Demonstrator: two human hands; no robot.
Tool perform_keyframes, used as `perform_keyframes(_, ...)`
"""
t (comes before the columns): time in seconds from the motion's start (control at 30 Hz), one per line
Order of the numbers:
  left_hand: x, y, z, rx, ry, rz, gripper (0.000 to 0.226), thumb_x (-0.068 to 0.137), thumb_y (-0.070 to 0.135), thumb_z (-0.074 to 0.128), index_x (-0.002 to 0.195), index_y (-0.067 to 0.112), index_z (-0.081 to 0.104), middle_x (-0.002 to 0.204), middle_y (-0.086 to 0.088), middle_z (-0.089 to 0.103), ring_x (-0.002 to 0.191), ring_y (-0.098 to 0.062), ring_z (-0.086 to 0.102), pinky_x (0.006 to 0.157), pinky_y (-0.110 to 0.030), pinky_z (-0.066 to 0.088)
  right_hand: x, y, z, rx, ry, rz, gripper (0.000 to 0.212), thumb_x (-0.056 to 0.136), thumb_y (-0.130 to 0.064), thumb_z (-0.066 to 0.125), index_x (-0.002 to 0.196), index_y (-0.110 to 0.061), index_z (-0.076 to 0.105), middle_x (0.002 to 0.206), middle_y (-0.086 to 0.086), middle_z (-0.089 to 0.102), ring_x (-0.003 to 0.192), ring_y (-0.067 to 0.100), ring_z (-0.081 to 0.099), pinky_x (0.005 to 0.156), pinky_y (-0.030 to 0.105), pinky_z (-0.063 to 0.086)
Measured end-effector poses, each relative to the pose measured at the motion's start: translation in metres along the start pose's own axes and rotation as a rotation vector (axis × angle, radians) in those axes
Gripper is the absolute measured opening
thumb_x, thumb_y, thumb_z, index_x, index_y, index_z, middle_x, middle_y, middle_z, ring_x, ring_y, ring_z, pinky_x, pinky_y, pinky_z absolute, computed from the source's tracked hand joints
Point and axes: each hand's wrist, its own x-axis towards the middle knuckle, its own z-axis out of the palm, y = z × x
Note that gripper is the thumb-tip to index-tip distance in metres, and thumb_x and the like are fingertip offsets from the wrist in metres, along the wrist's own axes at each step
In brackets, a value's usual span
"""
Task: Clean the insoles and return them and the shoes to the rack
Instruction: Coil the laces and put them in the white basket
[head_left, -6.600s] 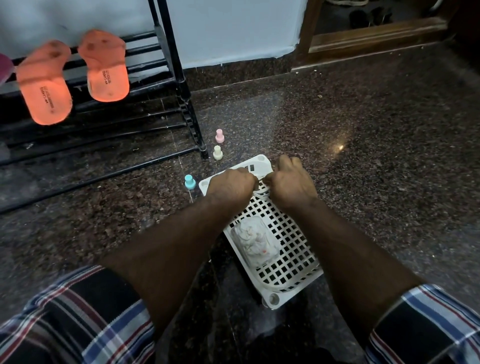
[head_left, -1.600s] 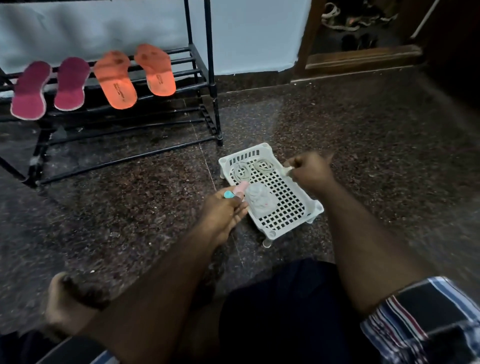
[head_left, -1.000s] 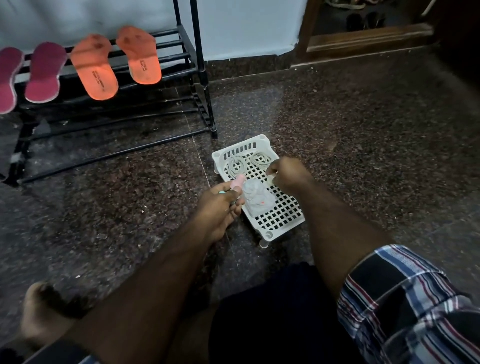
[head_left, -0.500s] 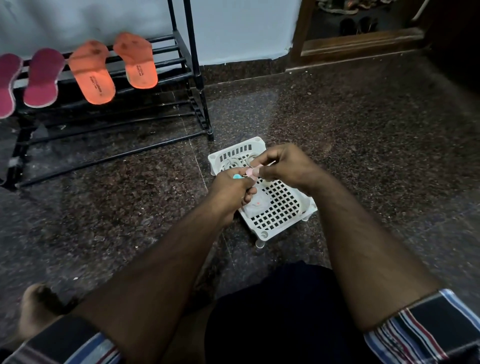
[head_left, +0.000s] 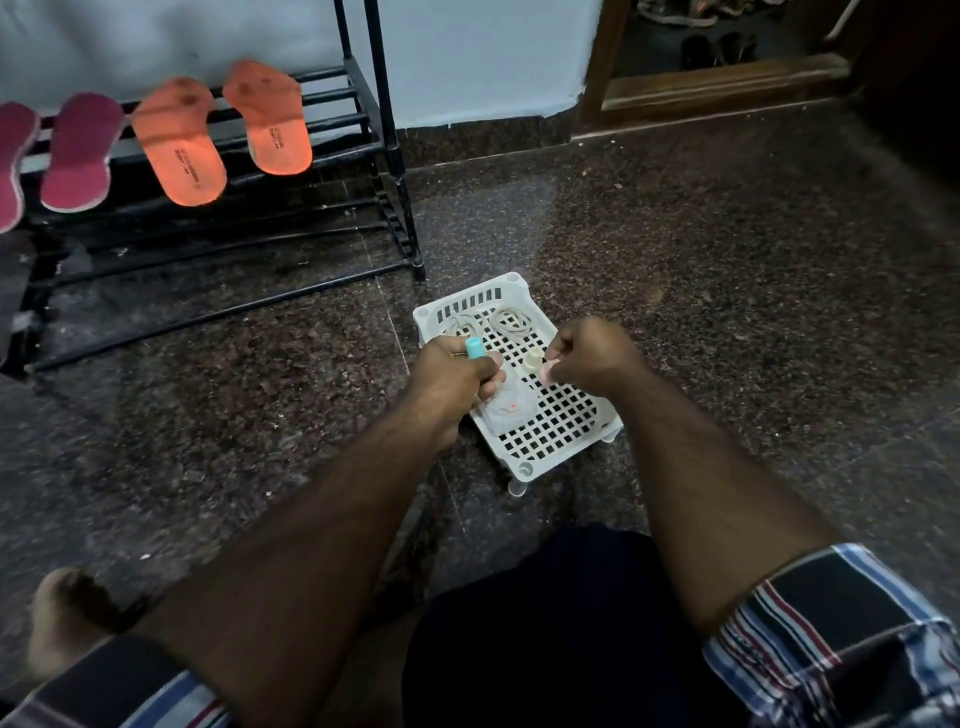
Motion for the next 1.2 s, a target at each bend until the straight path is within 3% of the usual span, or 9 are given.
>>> perform_keyframes(0.13, 0.0, -0.003, 0.004, -0.042, -0.021, 0.021, 0.02, 0.089, -0.002, 0.07, 0.106, 0.006, 0.062, 0.09, -0.009, 0.072, 0.076, -0.016, 0.067, 0.074, -0.029, 0.06, 0.001, -0.002, 0.005, -0.048, -0.041, -0.023, 0.024, 0.064, -0.015, 0.088, 0.078, -0.024, 0.071, 0.082, -0.007, 0.069, 0.073, 0.006, 0.063, 0.057, 0.018, 0.042)
perform_keyframes(0.27, 0.0, -0.005, 0.004, -0.063, -0.059, 0.002, 0.026, 0.09, -0.006, 0.067, 0.113, 0.007, 0.066, 0.097, -0.009, 0.075, 0.083, -0.017, 0.073, 0.067, -0.025, 0.06, 0.002, -0.004, 0.011, -0.106, -0.051, -0.043, 0.024, 0.066, -0.012, 0.086, 0.078, -0.021, 0.067, 0.082, -0.006, 0.067, 0.078, 0.01, 0.063, 0.06, 0.022, 0.045)
perform_keyframes(0.5, -0.001, -0.006, 0.001, -0.072, -0.063, -0.007, 0.031, 0.091, -0.008, 0.063, 0.116, 0.01, 0.066, 0.102, -0.007, 0.074, 0.09, -0.02, 0.074, 0.071, -0.025, 0.059, 0.006, 0.002, 0.011, -0.073, -0.062, -0.042, 0.031, 0.062, -0.015, 0.09, 0.082, -0.023, 0.066, 0.086, -0.006, 0.069, 0.08, 0.01, 0.064, 0.07, 0.026, 0.053)
perform_keyframes(0.63, -0.001, -0.007, -0.001, -0.062, -0.028, -0.013, 0.027, 0.088, -0.006, 0.068, 0.111, 0.007, 0.063, 0.106, -0.012, 0.072, 0.093, -0.023, 0.074, 0.075, -0.029, 0.061, 0.005, 0.006, -0.004, 0.098, -0.016, -0.01, 0.029, 0.066, -0.009, 0.086, 0.084, -0.022, 0.067, 0.085, -0.001, 0.07, 0.079, 0.015, 0.067, 0.072, 0.034, 0.057)
perform_keyframes(0.77, -0.002, -0.005, 0.006, -0.055, -0.057, 0.023, 0.023, 0.087, -0.005, 0.071, 0.104, 0.009, 0.065, 0.095, -0.009, 0.074, 0.085, -0.021, 0.074, 0.072, -0.029, 0.059, -0.016, -0.008, -0.023, 0.572, -0.113, -0.144, 0.008, 0.084, -0.01, 0.074, 0.092, -0.01, 0.073, 0.081, 0.01, 0.071, 0.068, 0.017, 0.063, 0.073, 0.036, 0.059)
perform_keyframes(0.9, -0.008, -0.002, 0.018, -0.035, -0.127, 0.069, 0.022, 0.086, -0.004, 0.072, 0.103, 0.008, 0.065, 0.085, -0.006, 0.074, 0.073, -0.014, 0.071, 0.065, -0.025, 0.057, -0.031, -0.024, -0.027, 0.55, -0.191, -0.206, 0.016, 0.08, -0.006, 0.077, 0.096, -0.006, 0.072, 0.087, 0.02, 0.072, 0.071, 0.027, 0.068, 0.078, 0.043, 0.06)
perform_keyframes(1.0, -0.009, -0.001, 0.022, -0.001, -0.125, 0.105, 0.029, 0.085, -0.005, 0.072, 0.109, 0.009, 0.063, 0.086, -0.004, 0.07, 0.071, -0.012, 0.069, 0.062, -0.023, 0.056, -0.032, -0.024, -0.032, 0.521, -0.083, -0.155, 0.014, 0.078, -0.001, 0.076, 0.091, -0.004, 0.071, 0.081, 0.017, 0.073, 0.069, 0.026, 0.068, 0.075, 0.043, 0.06)
perform_keyframes(1.1, -0.007, -0.002, 0.018, 0.048, -0.039, 0.138, 0.034, 0.087, -0.004, 0.068, 0.116, 0.011, 0.061, 0.089, -0.004, 0.069, 0.074, -0.016, 0.065, 0.06, -0.026, 0.053, -0.028, -0.013, -0.043, 0.399, 0.223, -0.063, 0.011, 0.08, -0.011, 0.078, 0.087, -0.015, 0.071, 0.08, -0.001, 0.071, 0.069, 0.015, 0.068, 0.061, 0.028, 0.057)
perform_keyframes(1.2, -0.002, -0.005, 0.01, 0.063, 0.068, 0.154, 0.027, 0.091, 0.001, 0.065, 0.115, 0.012, 0.062, 0.092, -0.004, 0.069, 0.072, -0.014, 0.063, 0.063, -0.028, 0.052, -0.017, 0.0, -0.041, 0.267, 0.317, -0.003, 0.012, 0.081, -0.017, 0.076, 0.091, -0.022, 0.073, 0.085, -0.007, 0.071, 0.069, 0.007, 0.066, 0.056, 0.018, 0.047)
